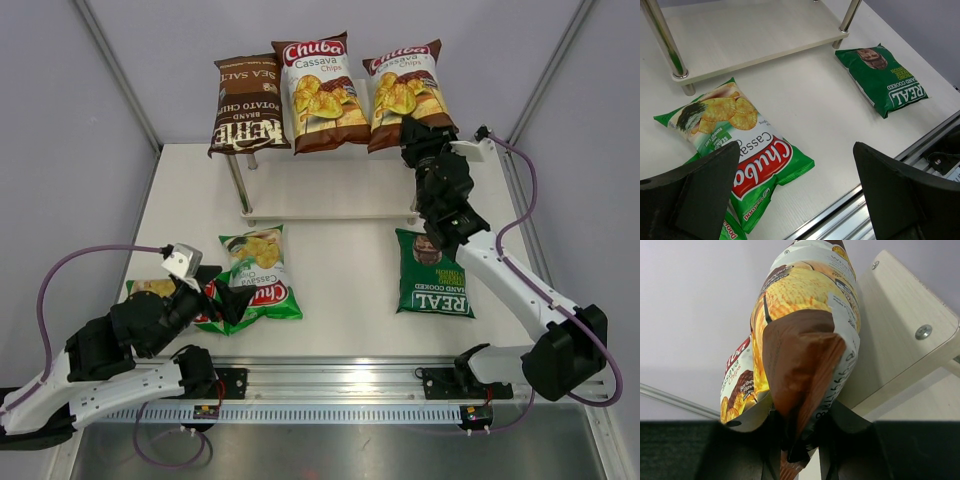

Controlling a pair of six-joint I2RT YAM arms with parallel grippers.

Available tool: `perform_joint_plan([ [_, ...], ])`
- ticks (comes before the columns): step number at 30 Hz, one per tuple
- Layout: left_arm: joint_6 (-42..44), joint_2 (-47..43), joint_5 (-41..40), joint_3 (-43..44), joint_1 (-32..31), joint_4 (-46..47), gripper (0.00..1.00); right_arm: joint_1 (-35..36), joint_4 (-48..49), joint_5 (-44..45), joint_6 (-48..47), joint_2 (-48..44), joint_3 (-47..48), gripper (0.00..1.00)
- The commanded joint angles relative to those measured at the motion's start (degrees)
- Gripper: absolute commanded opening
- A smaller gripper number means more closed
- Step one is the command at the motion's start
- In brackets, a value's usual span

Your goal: Place and organize the chips bags onto the shelf

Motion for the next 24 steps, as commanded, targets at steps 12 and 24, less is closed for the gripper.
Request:
perform_joint_plan([
  [12, -0.36, -3.01, -1.71, -1.16, 0.12, 2.0, 0.99, 4.0, -2.09, 7.21, 2.21, -4.71, 0.22, 0.1],
  [24, -0.88, -3.1, -1.88, -1.25, 0.12, 1.38, 0.99, 3.21, -1.3, 8.19, 0.54, 2.04, 7.07, 0.2],
])
